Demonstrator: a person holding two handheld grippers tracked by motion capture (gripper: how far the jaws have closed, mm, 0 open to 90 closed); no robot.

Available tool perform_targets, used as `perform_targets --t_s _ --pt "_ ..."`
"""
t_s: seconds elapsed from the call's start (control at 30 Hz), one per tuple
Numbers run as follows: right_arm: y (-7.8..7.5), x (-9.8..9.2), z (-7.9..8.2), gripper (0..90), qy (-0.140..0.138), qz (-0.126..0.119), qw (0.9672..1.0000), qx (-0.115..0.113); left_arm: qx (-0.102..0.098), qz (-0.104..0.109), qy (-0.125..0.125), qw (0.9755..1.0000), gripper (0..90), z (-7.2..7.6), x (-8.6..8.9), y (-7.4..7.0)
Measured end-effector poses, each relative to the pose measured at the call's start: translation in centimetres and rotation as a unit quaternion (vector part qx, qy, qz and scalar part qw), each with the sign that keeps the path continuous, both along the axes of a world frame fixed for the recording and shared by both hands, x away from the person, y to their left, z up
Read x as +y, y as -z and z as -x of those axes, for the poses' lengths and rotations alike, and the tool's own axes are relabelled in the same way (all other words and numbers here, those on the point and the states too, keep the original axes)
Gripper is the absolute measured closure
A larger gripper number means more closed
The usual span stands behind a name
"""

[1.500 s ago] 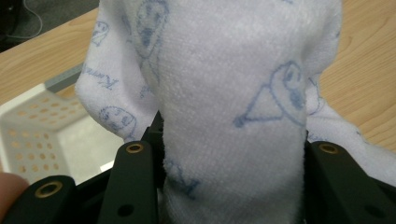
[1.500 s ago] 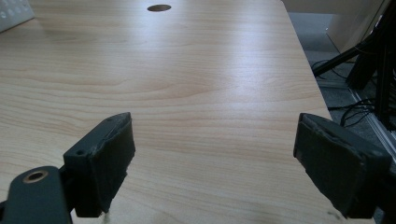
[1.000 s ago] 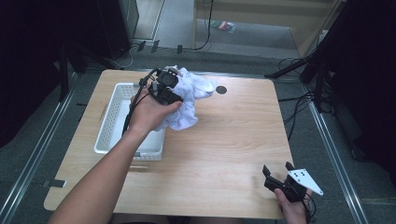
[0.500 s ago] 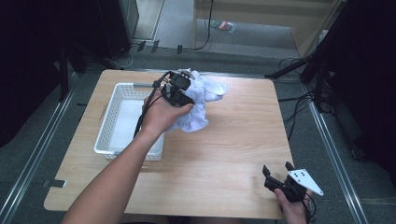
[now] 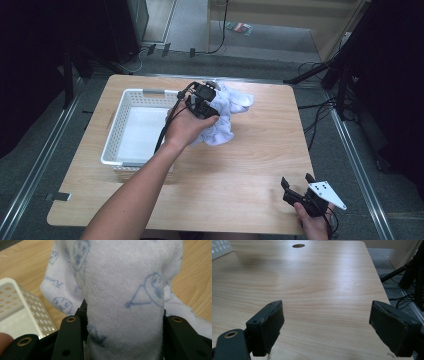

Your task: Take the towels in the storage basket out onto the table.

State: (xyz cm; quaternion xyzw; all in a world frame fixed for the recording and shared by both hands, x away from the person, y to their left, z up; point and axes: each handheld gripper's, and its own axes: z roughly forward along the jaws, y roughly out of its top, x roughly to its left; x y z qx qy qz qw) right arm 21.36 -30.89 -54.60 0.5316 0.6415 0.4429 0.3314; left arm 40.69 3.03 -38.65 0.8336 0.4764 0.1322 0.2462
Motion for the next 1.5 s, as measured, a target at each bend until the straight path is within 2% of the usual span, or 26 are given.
perform_targets --t_s 0.33,0.53,0.57,0.6,0.63,0.67,0.8,0.97,1.1,1.17,1.2,1.27,1.3,1.4,1.43,1.47,1.5 --pt "0.0 0.0 0.0 12.8 -0.001 -0.003 1.0 -0.002 0.012 0.004 0.002 0.9999 53.1 -0.3 -2.0 2.0" --pt "0.0 0.0 0.0 12.8 -0.003 -0.003 1.0 -0.003 0.031 0.003 -0.004 0.9995 52.1 -0.5 -2.5 4.5" --pt "0.0 0.0 0.0 12.8 -0.003 -0.003 1.0 -0.003 0.031 0.003 -0.004 0.9995 51.9 -0.5 -2.5 4.5" --pt "0.0 0.0 0.0 12.8 -0.003 -0.003 1.0 -0.002 0.037 0.007 -0.007 0.9992 51.7 -0.5 -2.6 5.3" --pt "0.0 0.0 0.0 12.8 -0.003 -0.003 1.0 -0.002 0.037 0.007 -0.007 0.9992 51.5 -0.5 -2.6 5.3" --pt "0.0 0.0 0.0 12.8 -0.003 -0.003 1.0 -0.003 0.041 0.014 -0.009 0.999 51.4 -0.4 -2.7 6.0" --pt "0.0 0.0 0.0 12.8 -0.003 -0.004 1.0 -0.002 0.052 0.018 -0.005 0.9985 50.5 -0.3 -3.0 7.0" --pt "0.0 0.0 0.0 12.8 -0.003 -0.004 1.0 -0.003 0.05 0.023 -0.006 0.9985 48.1 0.0 -3.2 7.7" --pt "0.0 0.0 0.0 12.8 -0.003 -0.005 1.0 -0.002 0.061 0.023 0.001 0.9978 41.1 0.0 -3.2 8.2" --pt "0.0 0.0 0.0 12.8 -0.003 -0.005 1.0 -0.002 0.061 0.021 -0.006 0.9979 25.2 0.1 -3.3 8.4" --pt "0.0 -0.1 0.0 12.8 -0.003 -0.005 1.0 -0.002 0.06 0.026 -0.017 0.9977 16.2 0.2 -3.3 8.3" --pt "0.0 0.0 0.0 12.8 -0.003 -0.004 1.0 -0.001 0.066 0.046 -0.016 0.9967 7.8 0.2 -3.1 8.0" --pt "0.0 0.0 0.0 12.8 -0.003 -0.004 1.0 -0.001 0.066 0.046 -0.016 0.9967 3.3 0.2 -3.1 8.0" --pt "0.0 -0.1 0.0 12.8 -0.003 -0.005 1.0 -0.002 0.049 0.051 -0.008 0.9975 0.0 0.6 -2.8 7.3" --pt "0.0 -0.1 0.0 12.8 -0.003 -0.005 1.0 -0.002 0.045 0.047 -0.01 0.9978 0.0 0.7 -2.6 7.0" --pt "0.0 -0.1 0.0 12.8 -0.003 -0.004 1.0 -0.001 0.041 0.059 -0.006 0.9974 0.0 0.9 -2.1 6.4" --pt "0.0 0.0 0.0 12.8 -0.003 -0.005 1.0 -0.001 0.041 0.059 -0.006 0.9974 0.0 0.9 -2.1 6.4"
